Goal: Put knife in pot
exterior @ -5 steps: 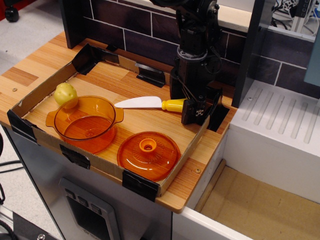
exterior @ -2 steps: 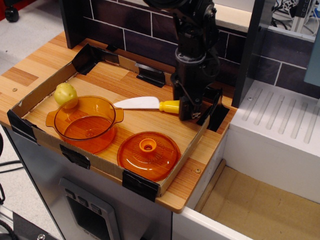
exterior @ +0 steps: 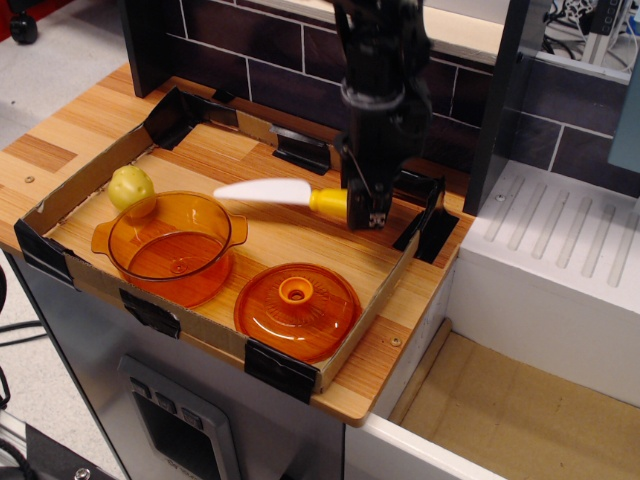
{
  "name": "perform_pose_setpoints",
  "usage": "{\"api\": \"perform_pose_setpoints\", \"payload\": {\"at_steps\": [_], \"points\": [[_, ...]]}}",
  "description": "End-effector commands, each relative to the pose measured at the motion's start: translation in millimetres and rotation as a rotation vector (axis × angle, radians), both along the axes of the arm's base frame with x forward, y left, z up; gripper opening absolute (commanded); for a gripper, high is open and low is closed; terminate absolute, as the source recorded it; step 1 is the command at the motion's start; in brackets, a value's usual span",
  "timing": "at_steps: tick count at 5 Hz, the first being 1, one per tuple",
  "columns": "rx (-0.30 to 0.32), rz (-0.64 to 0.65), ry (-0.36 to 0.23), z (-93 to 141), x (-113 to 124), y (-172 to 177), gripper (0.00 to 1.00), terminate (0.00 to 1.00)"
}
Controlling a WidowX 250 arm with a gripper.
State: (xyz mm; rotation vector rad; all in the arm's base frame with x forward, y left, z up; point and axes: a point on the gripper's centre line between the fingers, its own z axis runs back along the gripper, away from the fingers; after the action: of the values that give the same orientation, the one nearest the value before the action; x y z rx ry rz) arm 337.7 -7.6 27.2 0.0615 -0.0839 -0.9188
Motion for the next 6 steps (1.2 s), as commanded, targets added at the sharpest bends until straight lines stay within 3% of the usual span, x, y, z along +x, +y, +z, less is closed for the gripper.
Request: {"api": "perform_pose_setpoints", "payload": {"at_steps": [1, 3, 6], "points": [[-0.029, -0.009, -0.101, 56, -16, 4, 0.0, 0.0], [-0.032, -0.025, -0.06, 73, -54, 25, 0.0, 0.0], [0.006, -0.033, 0.016, 52, -85, 88, 0.0, 0.0]]}}
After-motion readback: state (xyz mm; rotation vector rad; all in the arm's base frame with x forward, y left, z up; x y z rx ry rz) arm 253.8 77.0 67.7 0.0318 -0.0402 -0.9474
